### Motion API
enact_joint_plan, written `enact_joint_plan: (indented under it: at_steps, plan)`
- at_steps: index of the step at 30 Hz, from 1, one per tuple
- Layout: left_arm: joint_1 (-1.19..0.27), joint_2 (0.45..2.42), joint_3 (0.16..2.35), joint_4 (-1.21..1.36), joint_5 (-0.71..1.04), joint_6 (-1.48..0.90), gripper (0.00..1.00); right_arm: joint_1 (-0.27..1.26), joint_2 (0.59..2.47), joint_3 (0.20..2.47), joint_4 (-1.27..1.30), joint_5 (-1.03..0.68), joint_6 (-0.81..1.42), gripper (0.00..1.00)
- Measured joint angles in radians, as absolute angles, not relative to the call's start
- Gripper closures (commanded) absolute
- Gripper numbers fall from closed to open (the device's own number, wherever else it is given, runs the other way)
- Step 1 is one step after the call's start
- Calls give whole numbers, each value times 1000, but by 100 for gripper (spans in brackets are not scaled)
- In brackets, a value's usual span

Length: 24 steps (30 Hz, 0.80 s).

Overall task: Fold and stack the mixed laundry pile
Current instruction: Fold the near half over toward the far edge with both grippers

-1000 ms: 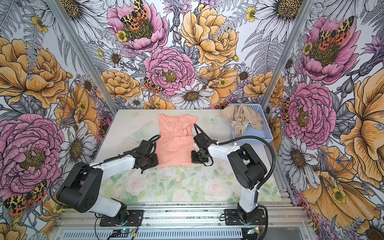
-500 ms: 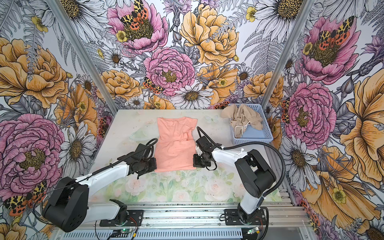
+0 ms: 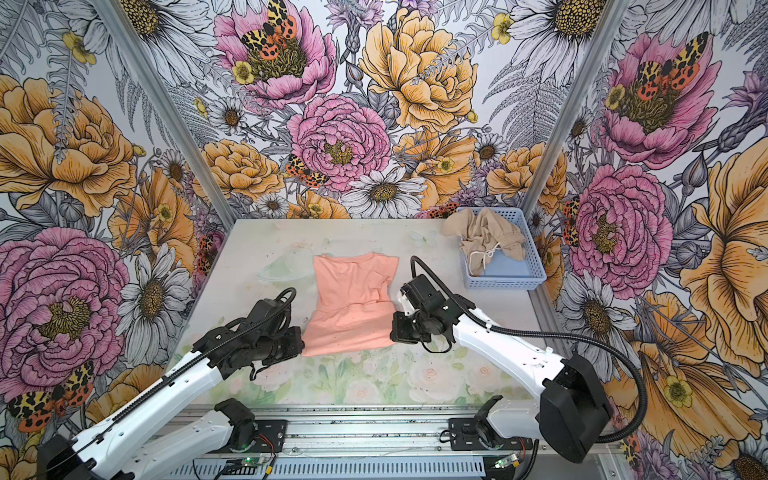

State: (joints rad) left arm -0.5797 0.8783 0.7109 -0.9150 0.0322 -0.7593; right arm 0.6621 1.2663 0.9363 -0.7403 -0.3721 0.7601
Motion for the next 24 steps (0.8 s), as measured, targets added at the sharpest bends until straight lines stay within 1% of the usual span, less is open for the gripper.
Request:
enact_joint_plan:
  at_steps: [4, 8, 13, 16, 19, 24]
  plan:
    - [-638, 833, 801, -1008, 8, -805, 100, 690, 1187, 939, -817, -371, 806, 100]
    - [-694, 833, 909, -1079, -17, -839, 100, 697, 1141, 989, -917, -369, 841, 100]
    - [-690, 889, 994, -1119, -39, -839, 100, 678, 1156, 1113, -988, -360, 838, 100]
    - [-638, 955, 1013, -1117, -37, -819, 100, 625, 1231, 1194, -999, -356, 799, 100]
    - [-552, 1020, 1015, -1081, -12, -776, 100, 566, 1338, 1260, -984, -357, 751, 100]
    - [-447, 1185, 1081, -1008, 31, -673, 100, 493, 1505, 1335, -946, -365, 686, 100]
